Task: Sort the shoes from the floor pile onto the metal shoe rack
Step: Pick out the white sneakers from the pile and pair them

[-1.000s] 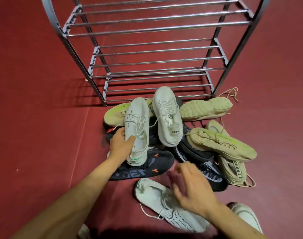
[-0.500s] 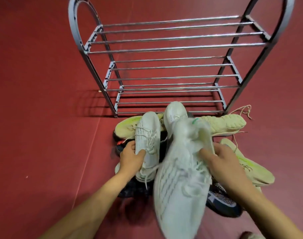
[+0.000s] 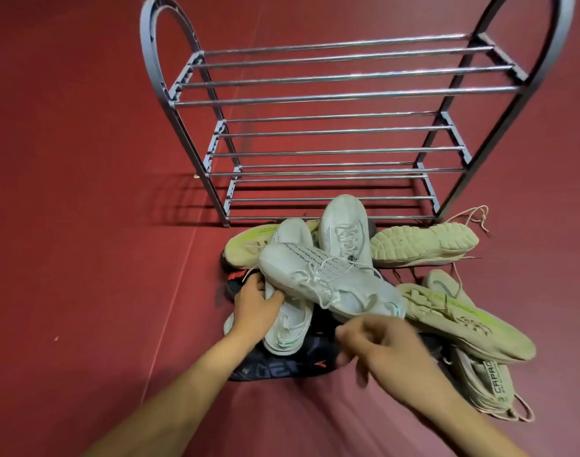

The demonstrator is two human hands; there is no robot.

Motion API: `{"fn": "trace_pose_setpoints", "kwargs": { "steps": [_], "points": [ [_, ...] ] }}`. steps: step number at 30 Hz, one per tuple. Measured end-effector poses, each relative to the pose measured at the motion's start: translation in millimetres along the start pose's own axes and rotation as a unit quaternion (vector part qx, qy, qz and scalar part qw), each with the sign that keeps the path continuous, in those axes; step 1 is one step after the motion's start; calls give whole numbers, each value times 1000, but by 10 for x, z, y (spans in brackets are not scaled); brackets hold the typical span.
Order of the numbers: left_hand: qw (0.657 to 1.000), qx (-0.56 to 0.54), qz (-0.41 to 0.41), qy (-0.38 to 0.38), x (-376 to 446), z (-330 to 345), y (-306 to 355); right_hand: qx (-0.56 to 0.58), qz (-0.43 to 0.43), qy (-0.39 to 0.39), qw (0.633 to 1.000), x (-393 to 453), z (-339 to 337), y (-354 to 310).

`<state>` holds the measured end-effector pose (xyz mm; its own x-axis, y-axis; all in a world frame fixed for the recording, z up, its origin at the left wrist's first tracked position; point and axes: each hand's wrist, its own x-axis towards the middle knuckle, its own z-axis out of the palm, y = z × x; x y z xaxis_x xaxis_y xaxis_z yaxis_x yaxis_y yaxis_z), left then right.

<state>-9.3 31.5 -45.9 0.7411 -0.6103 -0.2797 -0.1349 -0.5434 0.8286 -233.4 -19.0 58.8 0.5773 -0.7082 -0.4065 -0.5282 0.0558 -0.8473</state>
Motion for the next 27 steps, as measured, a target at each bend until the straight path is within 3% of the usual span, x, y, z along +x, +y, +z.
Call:
{"fn": "trace_pose_setpoints", "kwargs": {
  "steps": [2,3,4,7,11,14,17,21,27],
  "points": [
    [1000,-1,0,3,9,4,17,-218,-157,159,950,133,-138,35],
    [1000,-8,3,4,10,9,16,-312,-185,187,913,228,-186,37],
    [1000,-9,6,4,14,7,14,-378,-165,170,895,368,-226,62],
    [999,-33,7,-12,34,-13,-23,-454,-10,40,890,669,-300,-50],
    [998,-56,15,-14,20,-23,-13,-354,4,-81,932,749,-285,82],
    [997,-65,39,-1,22,8,11,-234,-41,11,971,636,-340,228],
    [995,-89,31,17,30,30,-10,-172,-57,91,979,552,-499,231],
    [990,-131,19,45,41,23,-81,-214,-82,127,965,643,-409,253],
    [977,-186,24,102,113,-100,-18,-208,-45,119,970,913,-172,167]
  ]
}}
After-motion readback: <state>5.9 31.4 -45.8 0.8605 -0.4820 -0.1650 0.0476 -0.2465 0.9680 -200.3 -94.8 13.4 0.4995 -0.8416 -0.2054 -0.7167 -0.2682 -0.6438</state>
